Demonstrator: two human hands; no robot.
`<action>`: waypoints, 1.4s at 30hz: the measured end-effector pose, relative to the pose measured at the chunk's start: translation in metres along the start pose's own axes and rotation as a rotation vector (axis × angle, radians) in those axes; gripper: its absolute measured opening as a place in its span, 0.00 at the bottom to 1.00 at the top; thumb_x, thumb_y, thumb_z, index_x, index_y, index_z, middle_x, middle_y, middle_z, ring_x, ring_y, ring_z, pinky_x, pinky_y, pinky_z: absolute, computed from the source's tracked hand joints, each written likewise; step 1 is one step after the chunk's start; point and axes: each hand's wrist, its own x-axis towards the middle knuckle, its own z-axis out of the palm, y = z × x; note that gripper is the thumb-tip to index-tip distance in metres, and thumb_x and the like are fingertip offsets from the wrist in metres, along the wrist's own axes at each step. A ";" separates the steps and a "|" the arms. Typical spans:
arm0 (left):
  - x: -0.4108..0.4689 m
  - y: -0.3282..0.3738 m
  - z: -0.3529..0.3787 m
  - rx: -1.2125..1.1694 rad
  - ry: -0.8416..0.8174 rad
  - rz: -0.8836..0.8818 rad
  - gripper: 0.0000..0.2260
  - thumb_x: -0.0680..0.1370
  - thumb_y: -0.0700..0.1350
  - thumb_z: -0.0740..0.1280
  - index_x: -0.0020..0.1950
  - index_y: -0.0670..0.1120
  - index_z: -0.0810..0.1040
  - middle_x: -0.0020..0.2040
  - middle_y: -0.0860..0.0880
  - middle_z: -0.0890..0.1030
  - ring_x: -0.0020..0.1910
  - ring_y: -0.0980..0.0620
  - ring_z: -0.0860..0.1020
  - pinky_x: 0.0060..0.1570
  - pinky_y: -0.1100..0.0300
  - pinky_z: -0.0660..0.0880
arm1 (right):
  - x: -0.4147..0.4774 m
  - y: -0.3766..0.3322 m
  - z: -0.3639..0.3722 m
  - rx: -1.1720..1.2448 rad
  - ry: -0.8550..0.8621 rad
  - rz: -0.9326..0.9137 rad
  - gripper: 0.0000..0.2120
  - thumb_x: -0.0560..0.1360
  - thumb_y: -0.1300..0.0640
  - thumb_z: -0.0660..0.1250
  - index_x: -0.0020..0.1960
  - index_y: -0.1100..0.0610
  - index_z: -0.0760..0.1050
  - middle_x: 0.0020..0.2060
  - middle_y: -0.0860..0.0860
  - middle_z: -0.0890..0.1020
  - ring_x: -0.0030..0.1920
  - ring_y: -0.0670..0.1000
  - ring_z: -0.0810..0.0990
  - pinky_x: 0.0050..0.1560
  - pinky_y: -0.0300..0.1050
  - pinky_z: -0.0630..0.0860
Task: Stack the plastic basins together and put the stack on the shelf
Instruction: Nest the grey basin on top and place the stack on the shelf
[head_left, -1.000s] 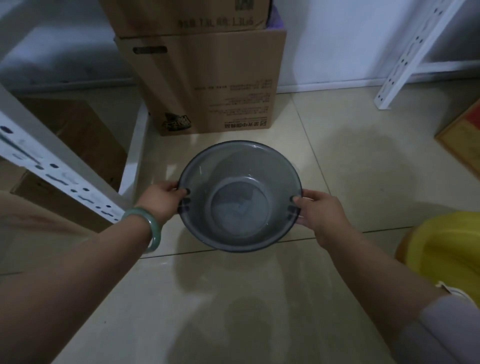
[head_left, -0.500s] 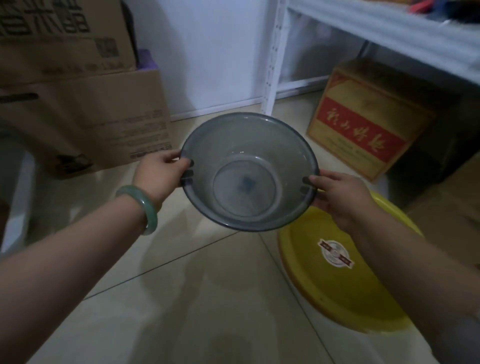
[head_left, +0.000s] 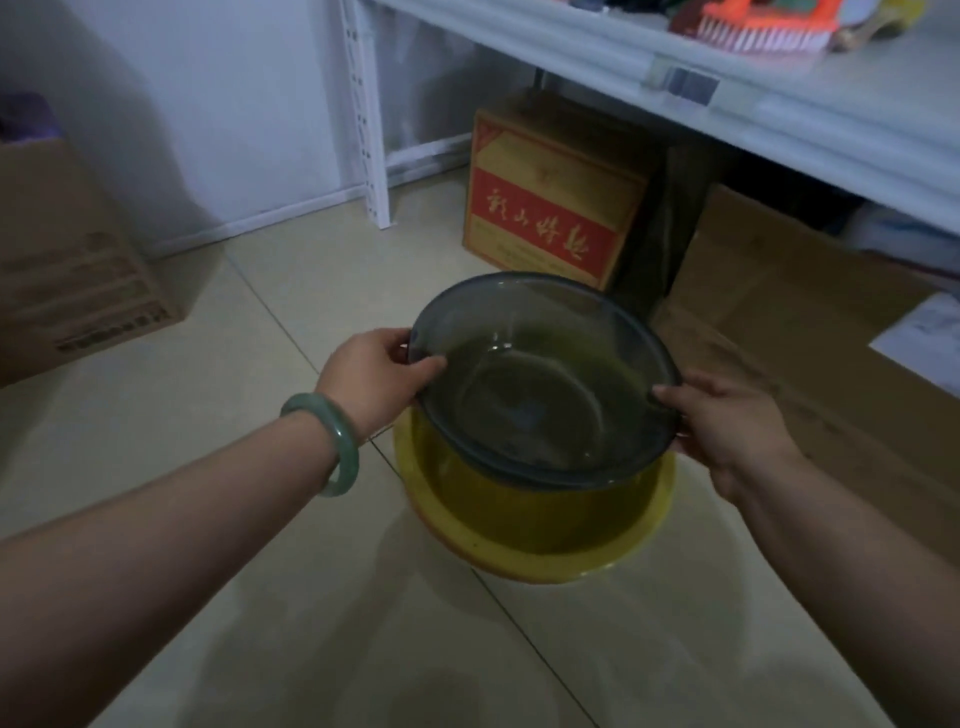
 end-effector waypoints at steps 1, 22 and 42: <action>-0.001 -0.003 0.007 0.053 -0.014 -0.011 0.19 0.73 0.50 0.67 0.64 0.48 0.75 0.50 0.50 0.82 0.46 0.51 0.81 0.48 0.56 0.78 | 0.000 0.006 -0.003 -0.023 0.004 0.009 0.22 0.72 0.63 0.71 0.66 0.57 0.74 0.44 0.53 0.83 0.39 0.51 0.82 0.32 0.43 0.78; -0.007 -0.041 0.048 0.649 -0.044 0.105 0.23 0.71 0.50 0.63 0.66 0.52 0.70 0.51 0.45 0.71 0.48 0.45 0.73 0.47 0.56 0.71 | -0.003 0.059 -0.007 -0.713 0.058 -0.172 0.28 0.70 0.53 0.70 0.70 0.49 0.69 0.66 0.55 0.68 0.68 0.56 0.65 0.66 0.52 0.68; 0.015 -0.059 0.045 0.121 -0.112 -0.325 0.34 0.70 0.48 0.71 0.72 0.52 0.60 0.57 0.47 0.77 0.55 0.41 0.78 0.55 0.50 0.75 | 0.032 0.075 -0.003 -0.198 -0.147 0.333 0.22 0.70 0.59 0.71 0.63 0.56 0.72 0.53 0.58 0.81 0.52 0.59 0.82 0.52 0.56 0.79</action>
